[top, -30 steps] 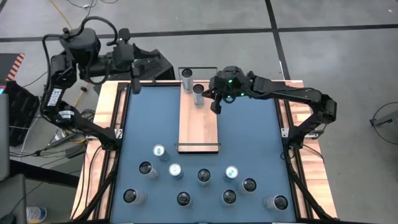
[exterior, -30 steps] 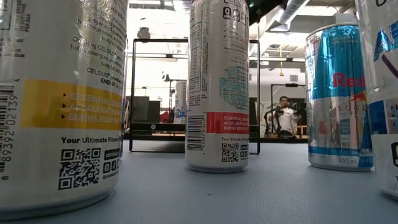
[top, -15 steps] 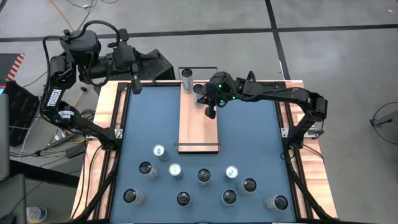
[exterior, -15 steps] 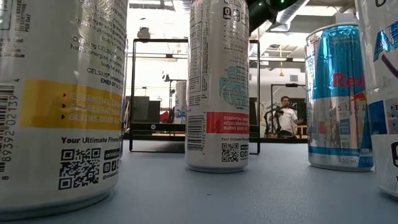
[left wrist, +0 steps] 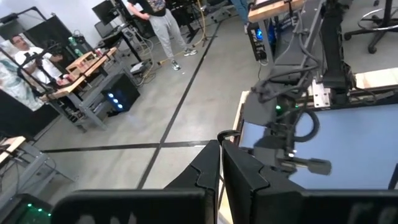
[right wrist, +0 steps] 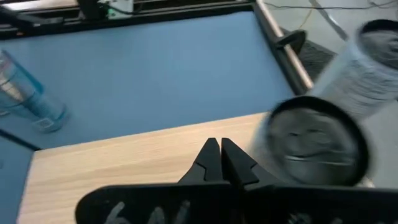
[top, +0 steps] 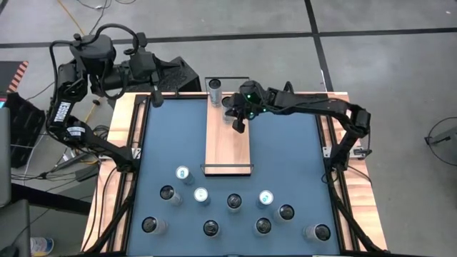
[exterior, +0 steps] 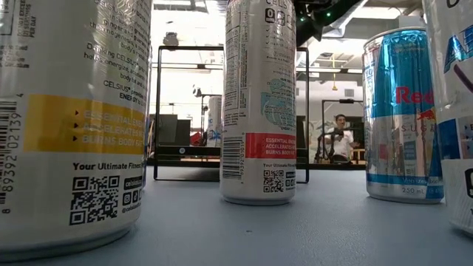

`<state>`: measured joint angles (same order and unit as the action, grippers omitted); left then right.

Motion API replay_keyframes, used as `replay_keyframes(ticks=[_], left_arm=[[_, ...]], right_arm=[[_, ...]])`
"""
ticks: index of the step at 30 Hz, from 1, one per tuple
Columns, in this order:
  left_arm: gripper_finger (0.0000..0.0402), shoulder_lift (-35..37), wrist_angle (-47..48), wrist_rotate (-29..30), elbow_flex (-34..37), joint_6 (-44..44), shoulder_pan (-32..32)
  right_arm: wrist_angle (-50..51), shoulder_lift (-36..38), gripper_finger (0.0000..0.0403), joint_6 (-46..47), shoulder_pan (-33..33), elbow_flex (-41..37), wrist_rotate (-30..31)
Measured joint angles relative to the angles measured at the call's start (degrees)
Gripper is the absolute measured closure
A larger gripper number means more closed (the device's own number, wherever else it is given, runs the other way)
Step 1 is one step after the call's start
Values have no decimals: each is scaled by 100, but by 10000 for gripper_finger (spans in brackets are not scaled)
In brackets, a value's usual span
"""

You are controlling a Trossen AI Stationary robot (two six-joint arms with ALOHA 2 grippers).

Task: Place canned beverage on shelf
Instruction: Put the top white-blue soda can on the shelf

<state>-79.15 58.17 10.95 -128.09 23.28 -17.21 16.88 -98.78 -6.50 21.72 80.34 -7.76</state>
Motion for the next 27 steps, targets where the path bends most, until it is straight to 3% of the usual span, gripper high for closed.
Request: replay_keyframes(ticks=[17, 27], left_arm=[[393, -2, 81, 1, 0, -8, 0], [393, -2, 88, -1, 0, -63, 0]], right_arm=[[-341, 2, 403, -15, 612, 1, 5], [-235, 2, 403, 3, 605, 2, -98]])
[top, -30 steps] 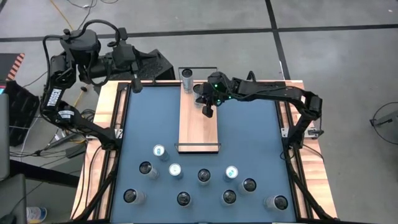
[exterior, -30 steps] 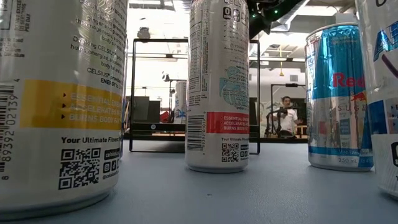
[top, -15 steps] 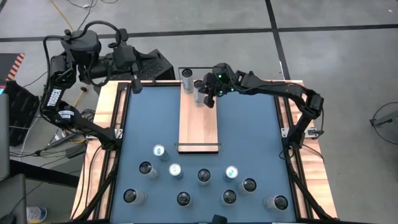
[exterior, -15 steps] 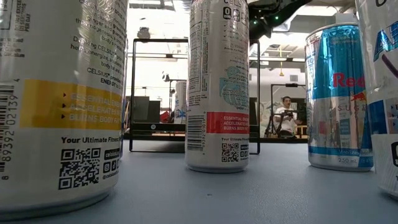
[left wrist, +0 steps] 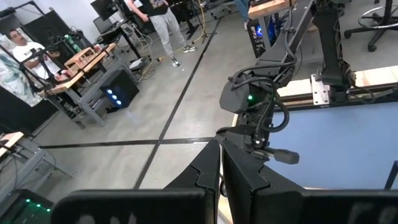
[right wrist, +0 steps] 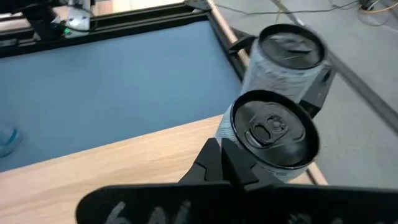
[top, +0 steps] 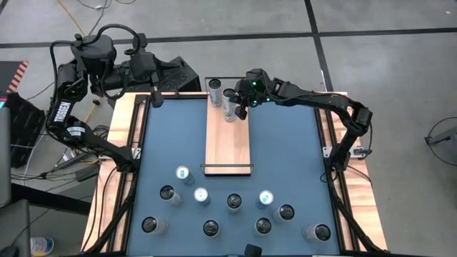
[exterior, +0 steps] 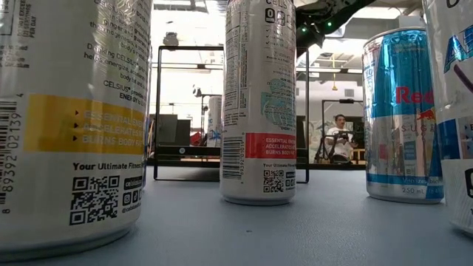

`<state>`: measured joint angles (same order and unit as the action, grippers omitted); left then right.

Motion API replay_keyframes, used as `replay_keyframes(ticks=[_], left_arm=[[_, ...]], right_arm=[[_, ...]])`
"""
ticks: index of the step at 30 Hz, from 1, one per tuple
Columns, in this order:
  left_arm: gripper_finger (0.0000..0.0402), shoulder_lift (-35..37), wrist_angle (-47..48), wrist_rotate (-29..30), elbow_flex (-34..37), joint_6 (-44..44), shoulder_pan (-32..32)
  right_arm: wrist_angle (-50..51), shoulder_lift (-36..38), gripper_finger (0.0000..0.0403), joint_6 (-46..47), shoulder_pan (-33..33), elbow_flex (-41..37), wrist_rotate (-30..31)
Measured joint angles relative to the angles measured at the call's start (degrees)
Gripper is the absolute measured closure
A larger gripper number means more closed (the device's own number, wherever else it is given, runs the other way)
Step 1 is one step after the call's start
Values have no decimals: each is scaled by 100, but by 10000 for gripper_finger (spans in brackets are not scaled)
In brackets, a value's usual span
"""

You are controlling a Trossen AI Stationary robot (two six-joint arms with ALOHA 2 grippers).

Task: Place canned beverage on shelf
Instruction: Put the top white-blue soda can on the shelf

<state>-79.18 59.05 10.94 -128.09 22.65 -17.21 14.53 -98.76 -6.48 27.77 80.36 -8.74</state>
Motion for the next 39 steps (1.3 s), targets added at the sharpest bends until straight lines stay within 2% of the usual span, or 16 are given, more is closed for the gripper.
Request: replay_keyframes(ticks=[13, 25, 36, 39], left_arm=[[393, 0, 76, 0, 0, -235, 0], [393, 0, 70, 0, 0, -235, 0], [393, -2, 67, -1, 0, -233, 0], [393, -2, 65, -2, 0, -218, 0]], right_arm=[[383, 2, 403, -5, -425, 0, -37], [130, -109, 403, -128, -745, -62, 434], [122, -376, 403, -147, -895, -190, 601], [28, -372, 403, -258, -885, -186, 950]])
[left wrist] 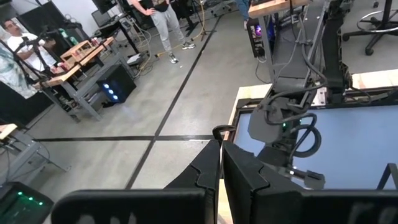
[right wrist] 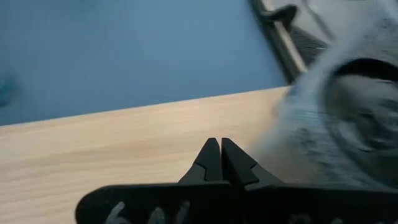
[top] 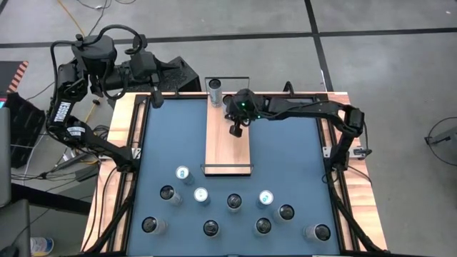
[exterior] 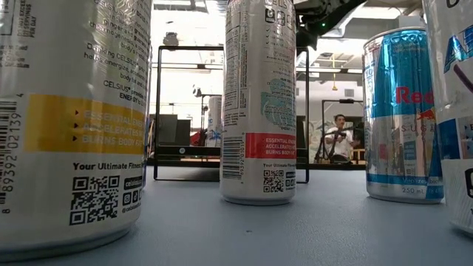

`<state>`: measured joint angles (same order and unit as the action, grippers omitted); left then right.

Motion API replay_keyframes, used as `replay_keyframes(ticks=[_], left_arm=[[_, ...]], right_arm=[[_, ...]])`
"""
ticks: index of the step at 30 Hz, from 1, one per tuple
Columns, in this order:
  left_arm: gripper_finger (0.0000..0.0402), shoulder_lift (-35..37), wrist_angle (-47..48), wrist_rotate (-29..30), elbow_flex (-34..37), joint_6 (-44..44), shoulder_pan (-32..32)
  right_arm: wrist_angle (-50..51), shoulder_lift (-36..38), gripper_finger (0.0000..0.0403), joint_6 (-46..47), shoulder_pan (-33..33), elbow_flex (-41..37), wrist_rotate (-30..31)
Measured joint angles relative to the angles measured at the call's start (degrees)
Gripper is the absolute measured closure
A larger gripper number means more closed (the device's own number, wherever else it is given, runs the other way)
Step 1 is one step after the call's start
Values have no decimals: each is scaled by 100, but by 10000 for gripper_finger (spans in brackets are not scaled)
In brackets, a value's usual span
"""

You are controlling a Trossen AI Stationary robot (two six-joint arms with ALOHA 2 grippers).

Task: Place canned beverage on shelf
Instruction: Put the top white-blue soda can on the shelf

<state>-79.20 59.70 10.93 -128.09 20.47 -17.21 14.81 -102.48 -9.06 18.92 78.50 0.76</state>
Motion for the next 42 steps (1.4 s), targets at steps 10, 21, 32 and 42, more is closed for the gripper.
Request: replay_keyframes(ticks=[10, 21, 32, 42], left_arm=[[393, 0, 0, 1, 0, 79, -2], [393, 0, 0, 1, 0, 177, 0], [393, 0, -2, 1, 0, 177, -2], [393, 0, -4, 1, 0, 177, -2]], right_arm=[[-60, -2, 403, -49, 186, -2, 117], [-80, -2, 403, -62, 232, -2, 156], [-225, -2, 403, -171, 413, -2, 224], [-413, -2, 403, -275, 678, -2, 222]])
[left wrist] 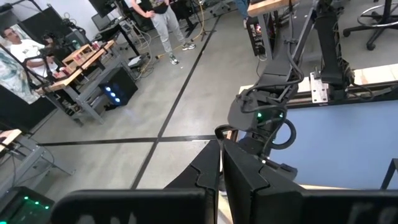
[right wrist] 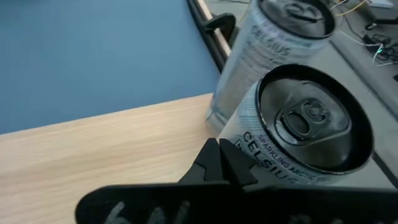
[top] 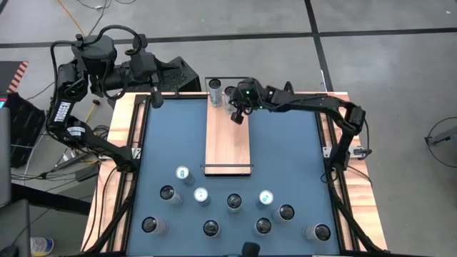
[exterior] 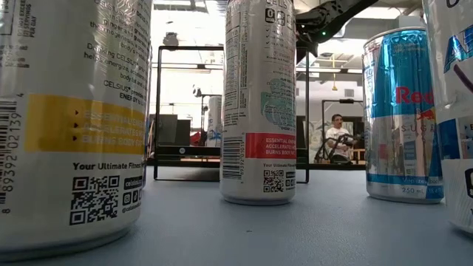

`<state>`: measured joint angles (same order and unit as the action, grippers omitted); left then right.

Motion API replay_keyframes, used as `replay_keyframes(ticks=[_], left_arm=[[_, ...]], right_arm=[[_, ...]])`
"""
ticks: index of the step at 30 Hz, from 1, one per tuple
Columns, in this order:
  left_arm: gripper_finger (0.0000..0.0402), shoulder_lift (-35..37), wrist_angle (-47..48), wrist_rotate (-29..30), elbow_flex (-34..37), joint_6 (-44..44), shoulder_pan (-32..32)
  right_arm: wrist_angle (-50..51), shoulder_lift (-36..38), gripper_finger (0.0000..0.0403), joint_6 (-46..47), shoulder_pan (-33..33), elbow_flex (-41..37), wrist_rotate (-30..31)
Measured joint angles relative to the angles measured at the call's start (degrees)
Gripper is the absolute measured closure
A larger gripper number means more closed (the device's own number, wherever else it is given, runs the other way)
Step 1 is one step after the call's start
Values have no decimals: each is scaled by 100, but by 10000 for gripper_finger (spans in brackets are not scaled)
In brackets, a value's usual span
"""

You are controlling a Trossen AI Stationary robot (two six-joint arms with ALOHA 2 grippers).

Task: Place canned beverage on shelf
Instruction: Put the top white-blue soda can on the shelf

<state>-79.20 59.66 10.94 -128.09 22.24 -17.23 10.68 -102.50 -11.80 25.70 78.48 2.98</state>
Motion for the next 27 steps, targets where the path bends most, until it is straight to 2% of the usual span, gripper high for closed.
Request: replay_keyframes(ticks=[14, 22, 27], left_arm=[[393, 0, -2, 14, 0, -48, 0], [393, 0, -2, 47, 0, -174, 0], [393, 0, 0, 46, 0, -190, 0]], right_arm=[[-300, -271, 403, -115, 110, 71, -118], [-21, -266, 403, -165, -37, 339, -63], [607, -151, 403, -58, -44, 765, -85]])
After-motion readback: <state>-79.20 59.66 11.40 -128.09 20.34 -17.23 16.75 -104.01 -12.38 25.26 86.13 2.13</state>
